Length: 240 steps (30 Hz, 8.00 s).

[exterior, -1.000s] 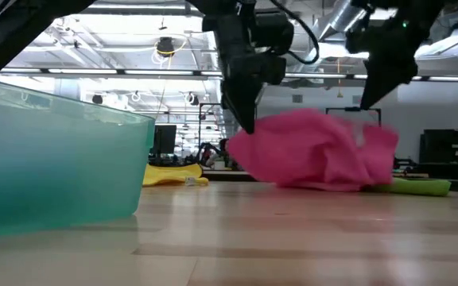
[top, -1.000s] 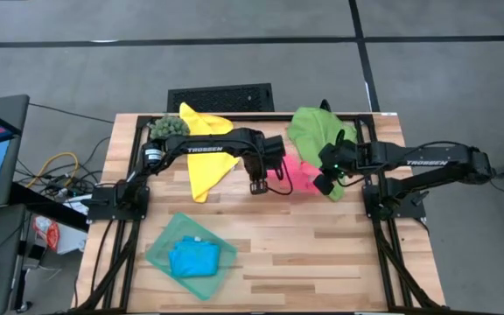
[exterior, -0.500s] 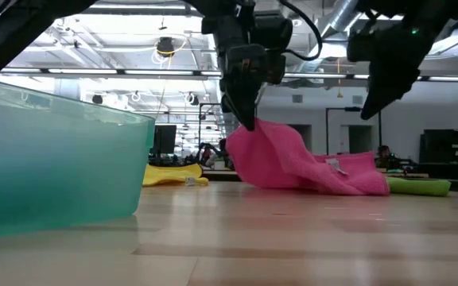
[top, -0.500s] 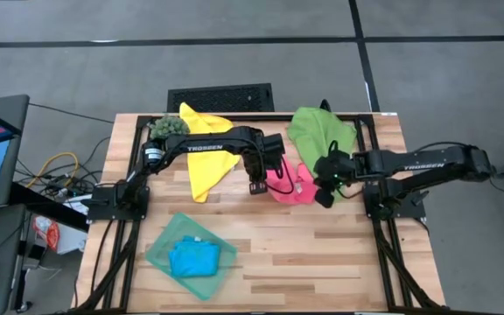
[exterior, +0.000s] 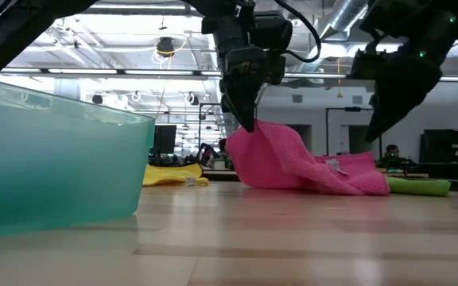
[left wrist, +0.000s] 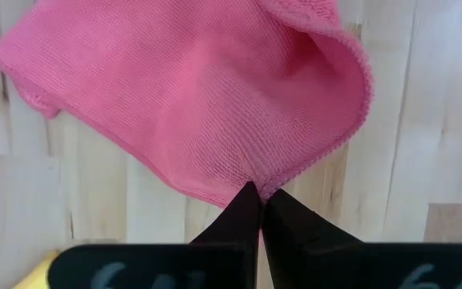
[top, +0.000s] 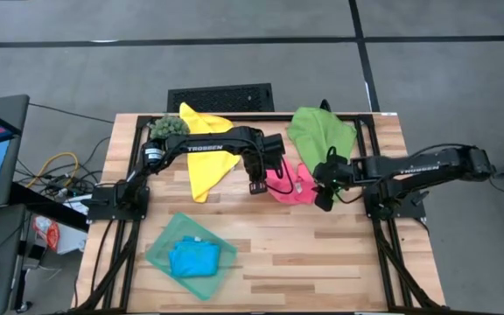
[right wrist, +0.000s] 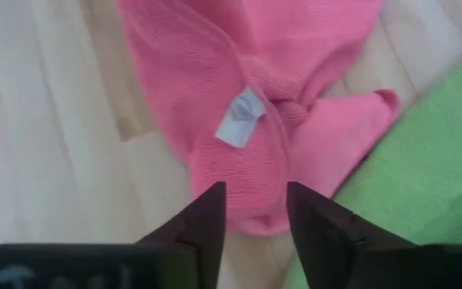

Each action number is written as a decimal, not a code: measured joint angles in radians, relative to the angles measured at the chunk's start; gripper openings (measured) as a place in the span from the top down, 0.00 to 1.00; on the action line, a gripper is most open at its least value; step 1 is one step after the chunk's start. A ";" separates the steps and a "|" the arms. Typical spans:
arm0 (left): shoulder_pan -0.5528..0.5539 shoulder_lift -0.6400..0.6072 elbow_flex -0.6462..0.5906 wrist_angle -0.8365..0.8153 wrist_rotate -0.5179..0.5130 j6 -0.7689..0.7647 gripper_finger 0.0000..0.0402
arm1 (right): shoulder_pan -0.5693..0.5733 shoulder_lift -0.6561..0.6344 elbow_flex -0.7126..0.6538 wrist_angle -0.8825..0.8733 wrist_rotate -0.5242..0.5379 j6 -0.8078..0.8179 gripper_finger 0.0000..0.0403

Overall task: Fold microfiber towels
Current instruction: Fold the pink microfiber towel

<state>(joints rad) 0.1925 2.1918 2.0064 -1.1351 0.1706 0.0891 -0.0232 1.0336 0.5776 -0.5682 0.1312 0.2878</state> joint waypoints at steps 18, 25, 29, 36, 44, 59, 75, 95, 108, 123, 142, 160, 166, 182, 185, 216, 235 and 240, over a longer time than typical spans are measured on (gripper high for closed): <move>0.000 0.000 0.000 0.032 -0.002 0.001 1.00 | -0.058 0.037 -0.119 0.180 -0.023 -0.027 0.61; 0.000 0.000 0.000 0.035 -0.002 0.000 1.00 | -0.057 0.120 -0.119 0.224 -0.026 -0.027 0.86; 0.000 0.000 0.000 0.034 -0.002 -0.001 1.00 | -0.039 0.129 -0.092 0.227 -0.029 -0.027 0.97; 0.000 0.002 0.016 -0.062 0.017 -0.042 1.00 | -0.027 0.042 0.044 0.100 -0.027 0.030 0.98; 0.001 0.001 0.180 -0.337 -0.129 0.044 1.00 | -0.057 -0.080 0.236 -0.106 0.143 0.044 0.99; 0.150 -0.060 0.351 -0.322 -0.796 0.276 1.00 | -0.372 -0.104 0.371 -0.049 0.432 -0.262 0.99; 0.046 -0.166 0.309 -0.440 -0.465 -0.003 1.00 | -0.178 -0.113 0.382 -0.320 0.303 0.036 0.98; -0.264 -0.163 -0.349 -0.123 -0.137 -0.071 1.00 | 0.491 -0.074 0.078 -0.157 0.257 0.784 0.98; -0.127 -0.165 -0.353 -0.043 -0.280 0.017 1.00 | 0.242 0.048 0.044 -0.170 0.230 0.622 0.98; 0.035 -0.161 -0.353 0.131 -0.327 0.096 1.00 | -0.075 0.048 0.044 -0.161 0.165 0.358 0.96; 0.060 -0.161 -0.373 0.230 -0.332 0.131 0.89 | -0.139 0.049 0.044 -0.160 0.127 0.347 0.83; 0.139 -0.163 -0.374 0.312 0.127 -0.050 0.70 | -0.168 0.029 0.045 -0.160 0.079 0.333 0.59; 0.141 -0.162 -0.421 0.400 -0.002 0.224 0.72 | -0.139 0.024 0.045 -0.162 0.078 0.348 0.57; 0.142 -0.161 -0.583 0.496 -0.168 0.289 0.72 | -0.128 0.024 0.045 -0.156 0.078 0.360 0.58; 0.143 -0.162 -0.548 0.502 -0.175 0.272 0.72 | -0.128 0.024 0.045 -0.156 0.078 0.359 0.58; 0.165 -0.132 -0.523 0.567 -0.063 0.449 0.90 | -0.129 0.027 0.046 -0.133 0.076 0.296 0.59; 0.149 -0.204 -0.523 0.402 -0.115 0.318 1.00 | -0.129 0.027 0.046 -0.133 0.077 0.296 0.59; 0.148 -0.257 -0.522 0.391 -0.187 0.276 1.00 | -0.129 0.027 0.046 -0.133 0.077 0.296 0.59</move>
<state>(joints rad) 0.3405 1.9344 1.4845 -0.7440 -0.0167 0.3652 -0.1524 1.0611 0.6231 -0.7017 0.2081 0.5838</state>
